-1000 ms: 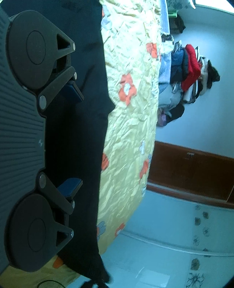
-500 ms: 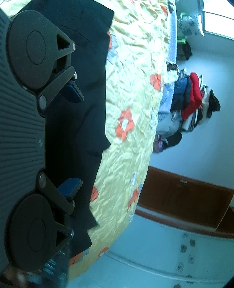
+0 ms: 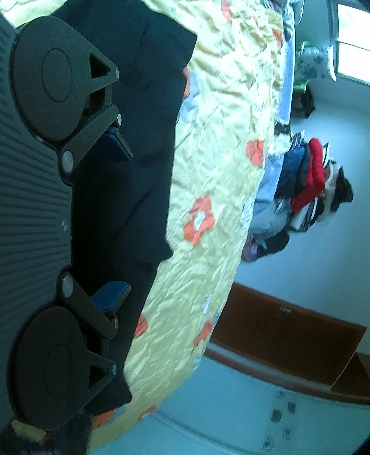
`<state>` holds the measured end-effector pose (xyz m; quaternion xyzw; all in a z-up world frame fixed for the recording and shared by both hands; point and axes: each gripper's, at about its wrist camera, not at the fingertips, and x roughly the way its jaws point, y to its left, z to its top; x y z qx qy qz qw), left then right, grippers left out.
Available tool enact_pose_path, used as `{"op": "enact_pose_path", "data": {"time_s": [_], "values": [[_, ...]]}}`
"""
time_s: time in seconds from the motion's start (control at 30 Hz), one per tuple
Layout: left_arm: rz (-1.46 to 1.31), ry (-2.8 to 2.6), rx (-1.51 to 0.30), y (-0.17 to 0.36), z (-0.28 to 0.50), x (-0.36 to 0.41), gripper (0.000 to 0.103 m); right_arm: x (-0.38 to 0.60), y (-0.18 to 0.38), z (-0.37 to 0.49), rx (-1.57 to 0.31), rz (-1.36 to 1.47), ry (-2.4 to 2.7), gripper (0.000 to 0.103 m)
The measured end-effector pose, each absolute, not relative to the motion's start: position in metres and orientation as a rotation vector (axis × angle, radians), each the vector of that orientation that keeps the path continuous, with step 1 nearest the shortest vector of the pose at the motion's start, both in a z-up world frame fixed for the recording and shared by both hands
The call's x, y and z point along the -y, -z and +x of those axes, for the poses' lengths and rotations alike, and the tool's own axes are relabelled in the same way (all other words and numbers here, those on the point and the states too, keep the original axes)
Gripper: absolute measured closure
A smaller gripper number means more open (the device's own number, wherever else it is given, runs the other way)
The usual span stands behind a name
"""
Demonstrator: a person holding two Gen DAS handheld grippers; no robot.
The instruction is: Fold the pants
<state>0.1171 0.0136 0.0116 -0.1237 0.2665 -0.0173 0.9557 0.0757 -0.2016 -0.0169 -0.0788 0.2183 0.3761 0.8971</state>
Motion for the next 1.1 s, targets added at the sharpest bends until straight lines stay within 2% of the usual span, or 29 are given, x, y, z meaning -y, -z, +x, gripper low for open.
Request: {"op": "enact_pose_path", "data": {"time_s": [0.1,0.23,0.33,0.53,0.73,0.77,0.8,0.87,1.1], "values": [[-0.279,0.017,-0.545,-0.013,0.121,-0.017,0.01,0.229,0.001,0.082,-0.43,-0.162,-0.637,0.037],[-0.279,0.089,-0.561,-0.016,0.123,-0.005,0.01,0.273,0.016,0.13,-0.635,-0.034,-0.512,0.037],[-0.214,0.152,-0.556,-0.019,0.121,0.016,0.01,0.291,0.04,0.156,-0.714,0.069,-0.468,0.037],[-0.104,0.138,-0.506,-0.019,0.115,0.037,0.01,0.256,0.017,0.125,-0.581,0.042,-0.544,0.036],[-0.218,0.041,-0.52,-0.02,0.12,0.004,0.01,0.188,0.035,0.11,-0.624,-0.128,-0.692,0.036],[-0.234,0.025,-0.525,-0.02,0.12,-0.003,0.01,0.18,0.039,0.108,-0.651,-0.154,-0.731,0.031],[-0.245,0.009,-0.527,-0.02,0.12,-0.009,0.01,0.172,0.04,0.099,-0.629,-0.226,-0.756,0.022],[-0.262,-0.03,-0.529,-0.019,0.119,-0.023,0.01,0.167,0.036,0.088,-0.619,-0.305,-0.797,0.023],[-0.332,-0.078,-0.543,-0.013,0.114,-0.049,0.01,0.187,0.019,0.11,-0.624,-0.041,-0.756,0.023]]}}
